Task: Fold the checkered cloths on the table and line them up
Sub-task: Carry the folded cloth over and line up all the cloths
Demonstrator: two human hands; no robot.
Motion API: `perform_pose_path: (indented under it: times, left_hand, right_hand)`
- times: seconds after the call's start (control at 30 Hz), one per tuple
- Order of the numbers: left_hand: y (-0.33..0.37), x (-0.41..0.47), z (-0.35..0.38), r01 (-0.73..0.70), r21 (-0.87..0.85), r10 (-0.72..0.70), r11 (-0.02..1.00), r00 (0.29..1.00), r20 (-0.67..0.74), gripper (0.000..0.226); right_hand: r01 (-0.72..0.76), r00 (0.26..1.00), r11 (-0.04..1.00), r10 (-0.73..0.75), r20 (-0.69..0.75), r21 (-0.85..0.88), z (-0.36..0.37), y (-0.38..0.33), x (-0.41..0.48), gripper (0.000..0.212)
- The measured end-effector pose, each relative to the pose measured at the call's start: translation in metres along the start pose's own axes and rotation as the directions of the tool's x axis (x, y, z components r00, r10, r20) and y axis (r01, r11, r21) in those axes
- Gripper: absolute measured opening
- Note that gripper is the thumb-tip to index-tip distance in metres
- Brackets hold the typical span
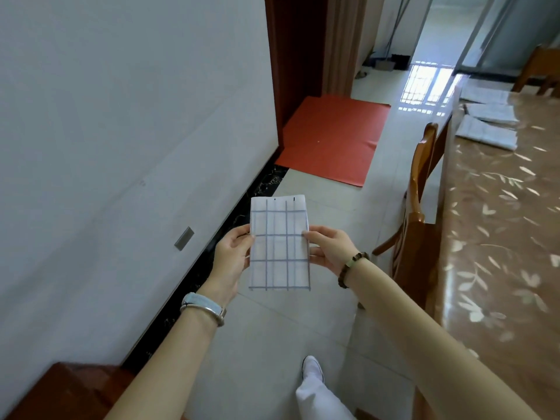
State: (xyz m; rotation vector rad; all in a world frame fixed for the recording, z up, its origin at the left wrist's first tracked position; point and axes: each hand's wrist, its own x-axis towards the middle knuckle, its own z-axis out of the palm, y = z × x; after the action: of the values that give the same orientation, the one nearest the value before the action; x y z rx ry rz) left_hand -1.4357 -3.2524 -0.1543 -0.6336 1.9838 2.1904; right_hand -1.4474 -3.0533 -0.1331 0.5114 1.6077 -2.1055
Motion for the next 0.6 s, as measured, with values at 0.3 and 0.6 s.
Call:
perform_pose_path:
  times: [0.3,0.6]
  left_hand:
    - [0.033,0.054,0.059,0.012,-0.013,-0.011,1.0,0.999,0.034,0.021]
    - [0.068,0.114,0.117,-0.001,0.029,-0.005,1.0,0.981,0.195,0.018]
  right_hand:
    - [0.048,0.997,0.995,-0.044,-0.056,0.084,-0.034,-0.049,0.037,0.008]
    - [0.12,0.982,0.976,-0.09,-0.164,0.18,-0.068,-0.091,0.069,0.008]
